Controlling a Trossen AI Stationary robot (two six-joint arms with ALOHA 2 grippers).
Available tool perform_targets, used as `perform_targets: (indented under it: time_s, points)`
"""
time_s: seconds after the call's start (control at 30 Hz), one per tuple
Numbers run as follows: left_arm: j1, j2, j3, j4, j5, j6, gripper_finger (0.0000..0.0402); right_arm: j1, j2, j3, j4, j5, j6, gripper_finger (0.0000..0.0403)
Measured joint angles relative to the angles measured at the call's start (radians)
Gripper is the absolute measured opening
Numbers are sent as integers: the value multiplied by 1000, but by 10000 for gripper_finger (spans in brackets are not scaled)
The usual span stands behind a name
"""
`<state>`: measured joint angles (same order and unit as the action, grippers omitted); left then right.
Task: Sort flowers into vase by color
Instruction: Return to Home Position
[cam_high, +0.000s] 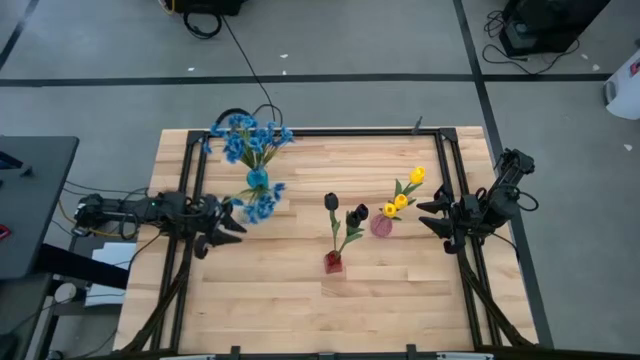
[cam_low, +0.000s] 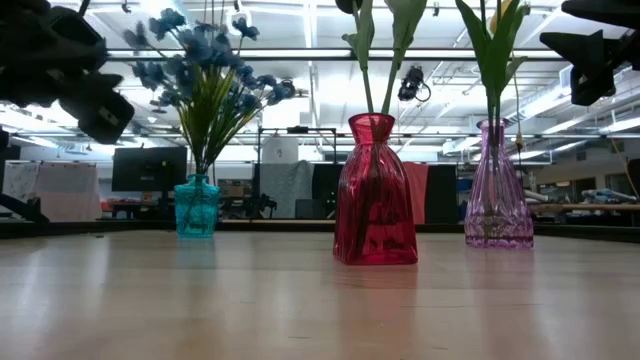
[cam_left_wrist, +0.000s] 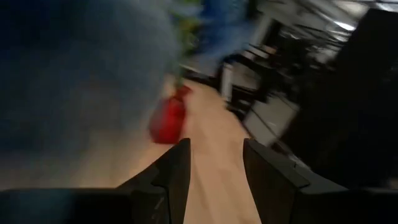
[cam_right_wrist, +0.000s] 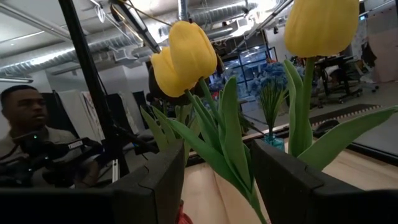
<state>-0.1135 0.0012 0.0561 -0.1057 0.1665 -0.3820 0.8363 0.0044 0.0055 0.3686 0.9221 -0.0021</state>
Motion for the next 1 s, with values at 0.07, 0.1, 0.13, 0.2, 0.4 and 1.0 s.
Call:
perform_targets:
  time_s: [0.07,0.1,0.13,0.2,0.4,1.0]
  points:
    - [0,7,2,-1,65,-23,152,0,0,0,0,0,0,196]
    - [0,7,2,1,90,-43,152,0,0,0,0,0,0,196]
    - [0,7,2,2,115,-64,152,0,0,0,2,0,0,196]
    - [0,7,2,10,156,-110,152,0,0,0,4,0,0,196]
    - [0,7,1,52,271,-203,152,0,0,0,4,0,0,196]
    - [0,7,1,164,323,-223,152,0,0,0,3,0,0,196]
